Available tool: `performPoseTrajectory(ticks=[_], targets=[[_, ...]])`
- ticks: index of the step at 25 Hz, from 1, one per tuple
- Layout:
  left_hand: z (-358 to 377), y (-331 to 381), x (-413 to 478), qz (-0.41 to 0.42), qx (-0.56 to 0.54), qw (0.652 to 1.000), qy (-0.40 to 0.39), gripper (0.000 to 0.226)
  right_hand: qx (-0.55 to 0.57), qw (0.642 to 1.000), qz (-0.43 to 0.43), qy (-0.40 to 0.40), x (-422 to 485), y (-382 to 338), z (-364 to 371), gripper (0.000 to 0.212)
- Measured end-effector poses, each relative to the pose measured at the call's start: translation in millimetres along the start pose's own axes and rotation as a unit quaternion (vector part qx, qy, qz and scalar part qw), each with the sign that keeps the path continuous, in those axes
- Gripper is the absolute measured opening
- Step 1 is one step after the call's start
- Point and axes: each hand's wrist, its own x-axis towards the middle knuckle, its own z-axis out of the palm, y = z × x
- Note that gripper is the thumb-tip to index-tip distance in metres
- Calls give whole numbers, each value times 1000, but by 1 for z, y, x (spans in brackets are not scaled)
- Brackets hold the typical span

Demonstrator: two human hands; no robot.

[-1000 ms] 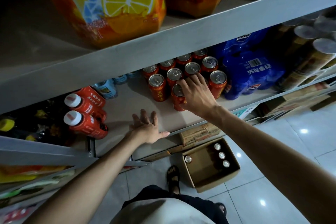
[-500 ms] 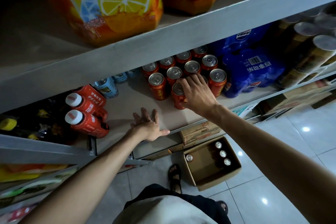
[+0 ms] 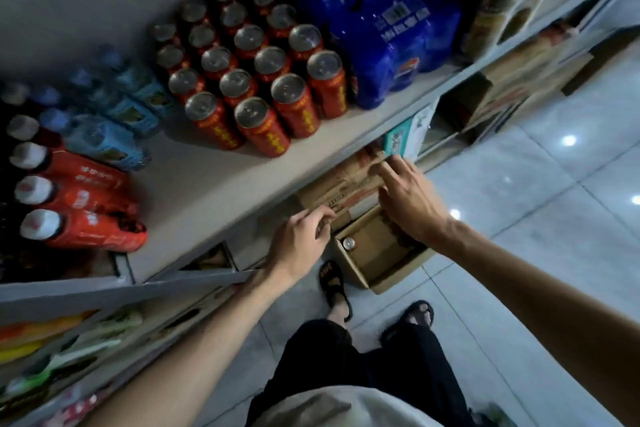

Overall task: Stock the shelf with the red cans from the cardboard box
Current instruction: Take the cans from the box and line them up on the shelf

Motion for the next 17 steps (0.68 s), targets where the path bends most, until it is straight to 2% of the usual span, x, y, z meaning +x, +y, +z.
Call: performPoseTrajectory(ticks=[2,4,7,9,12,15,17], targets=[[44,-4,15,-75,-30,992,-94,14,8,994,64,-90,-38,47,19,27],[98,-22,35,-201,-109,955,-188,11,12,977,129,-168,-69,94,54,24],[186,-75,62,-344,-149,895,-240,11,31,949,196,-244,-100,150,136,20],[260,-123,81,-409,-151,866,-245,12,51,933,237,-267,-113,188,212,13],[376,-198,104,-481,-162,832,-223,34,89,905,290,-297,-145,233,338,8],[467,-265,124,-513,-176,822,-170,51,104,897,277,-329,-169,259,458,27],[514,-300,138,-515,-166,831,-128,51,109,903,256,-328,-172,271,522,39]])
